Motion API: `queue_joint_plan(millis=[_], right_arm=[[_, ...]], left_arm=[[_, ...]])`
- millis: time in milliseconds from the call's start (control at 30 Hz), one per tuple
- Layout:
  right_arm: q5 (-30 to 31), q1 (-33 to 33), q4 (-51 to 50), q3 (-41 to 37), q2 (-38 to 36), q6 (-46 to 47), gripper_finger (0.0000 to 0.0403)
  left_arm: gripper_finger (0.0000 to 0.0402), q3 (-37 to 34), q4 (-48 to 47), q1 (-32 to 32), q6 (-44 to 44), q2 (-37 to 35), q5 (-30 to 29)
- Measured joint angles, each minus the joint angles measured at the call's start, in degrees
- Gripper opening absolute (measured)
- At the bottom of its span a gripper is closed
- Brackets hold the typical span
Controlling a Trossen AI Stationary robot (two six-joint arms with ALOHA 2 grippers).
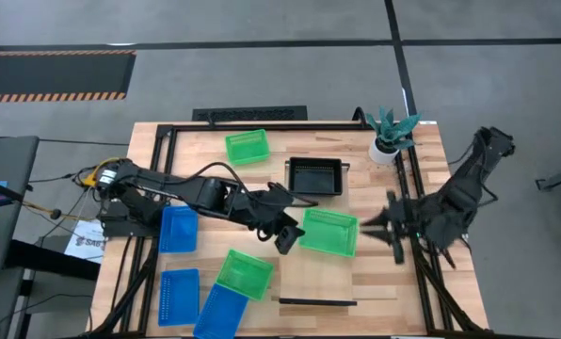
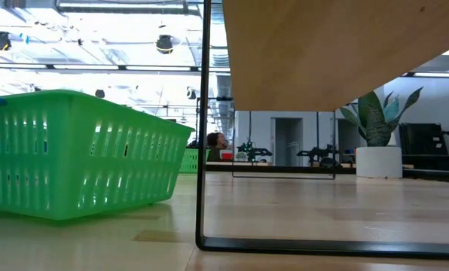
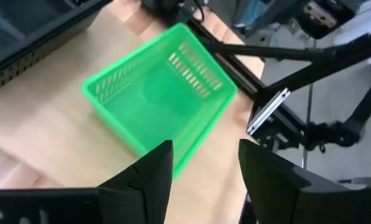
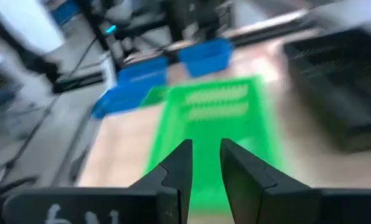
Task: Stack baskets on shelf by color
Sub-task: Put the middle green bin on the shelf
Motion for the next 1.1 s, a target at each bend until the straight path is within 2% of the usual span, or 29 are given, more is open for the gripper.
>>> queue_joint_plan(millis=[167,367,533,900,1100], right_arm=[[0.30,5.84,-0.23,-0.02,7.21,9.25,0.0088],[0.32,6.74,0.23,-0.02,14.07,16.19,0.0075],[0.44,3.57,0.01,-0.02,15.84,15.34,0.0072],[0.44,-6.08,-0.09,-0.02,15.33,6.61,0.0072],[-2.37,-8.31,-0.19,-0.02,15.33,6.33,0.0072]], left_arm=[[0.0170,0.02,-3.58,-1.04,1.10,-0.19,-0.71],[0.0170,0.02,-5.30,-1.50,1.20,-0.18,-0.93],[0.0170,0.02,-5.21,-1.50,1.56,-0.18,-1.34],[0.0170,0.02,-8.55,-1.50,2.34,-0.18,-3.70],[0.0170,0.02,-12.02,-1.50,3.61,-0.16,-4.62]])
